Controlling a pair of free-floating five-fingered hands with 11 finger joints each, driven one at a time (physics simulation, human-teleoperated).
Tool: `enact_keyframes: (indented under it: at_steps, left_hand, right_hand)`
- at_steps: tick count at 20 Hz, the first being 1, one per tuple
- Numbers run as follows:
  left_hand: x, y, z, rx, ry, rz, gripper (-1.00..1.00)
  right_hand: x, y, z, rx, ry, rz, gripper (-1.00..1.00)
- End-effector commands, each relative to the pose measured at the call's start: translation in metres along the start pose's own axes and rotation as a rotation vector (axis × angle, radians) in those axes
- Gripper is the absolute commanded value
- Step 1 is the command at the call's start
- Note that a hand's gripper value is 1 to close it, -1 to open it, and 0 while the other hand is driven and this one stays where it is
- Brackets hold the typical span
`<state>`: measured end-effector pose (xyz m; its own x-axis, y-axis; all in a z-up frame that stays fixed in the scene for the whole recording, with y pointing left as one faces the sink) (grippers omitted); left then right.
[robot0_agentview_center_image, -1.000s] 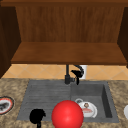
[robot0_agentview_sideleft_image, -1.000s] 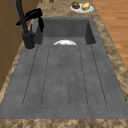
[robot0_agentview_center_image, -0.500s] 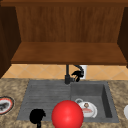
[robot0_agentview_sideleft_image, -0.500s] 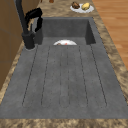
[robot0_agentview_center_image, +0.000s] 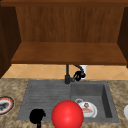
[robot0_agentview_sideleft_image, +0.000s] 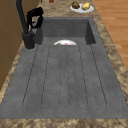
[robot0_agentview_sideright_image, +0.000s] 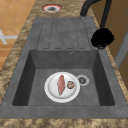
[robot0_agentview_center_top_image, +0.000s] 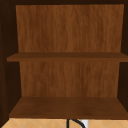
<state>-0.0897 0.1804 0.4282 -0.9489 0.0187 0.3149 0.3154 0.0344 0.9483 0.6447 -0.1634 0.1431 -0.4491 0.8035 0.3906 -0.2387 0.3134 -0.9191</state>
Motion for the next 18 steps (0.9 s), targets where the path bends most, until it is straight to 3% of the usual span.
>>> enact_keyframes:
  at_steps: [1,2,3,5,6,8,10,15,18]
  left_hand:
    - [0.000,0.000,0.000,0.000,0.000,0.000,0.00]
    - [0.000,0.000,0.000,0.000,0.000,0.000,0.00]
    - [0.000,0.000,0.000,0.000,0.000,0.000,0.00]
    - [0.000,0.000,0.000,0.000,0.000,0.000,0.00]
    - [0.000,0.000,0.000,0.000,0.000,0.000,0.00]
    - [0.000,0.000,0.000,0.000,0.000,0.000,0.00]
    - [0.000,0.000,0.000,0.000,0.000,0.000,0.00]
    - [0.000,0.000,0.000,0.000,0.000,0.000,0.00]
    - [0.000,0.000,0.000,0.000,0.000,0.000,0.00]
  right_hand:
    - [0.000,0.000,0.000,0.031,-0.022,-0.007,1.00]
    - [-0.003,-0.004,-0.003,0.021,0.016,-0.040,1.00]
    - [-0.002,-0.009,-0.008,0.023,0.036,-0.025,1.00]
    - [0.003,-0.015,-0.007,0.120,0.068,-0.009,1.00]
    - [0.013,-0.016,-0.012,0.118,0.111,-0.010,1.00]
    - [0.028,-0.020,-0.018,0.158,0.090,0.091,1.00]
    - [0.036,-0.028,-0.019,0.223,0.086,0.101,1.00]
    - [0.029,-0.038,-0.021,0.286,0.089,-0.051,1.00]
    - [0.030,-0.039,-0.029,0.325,0.150,0.046,1.00]
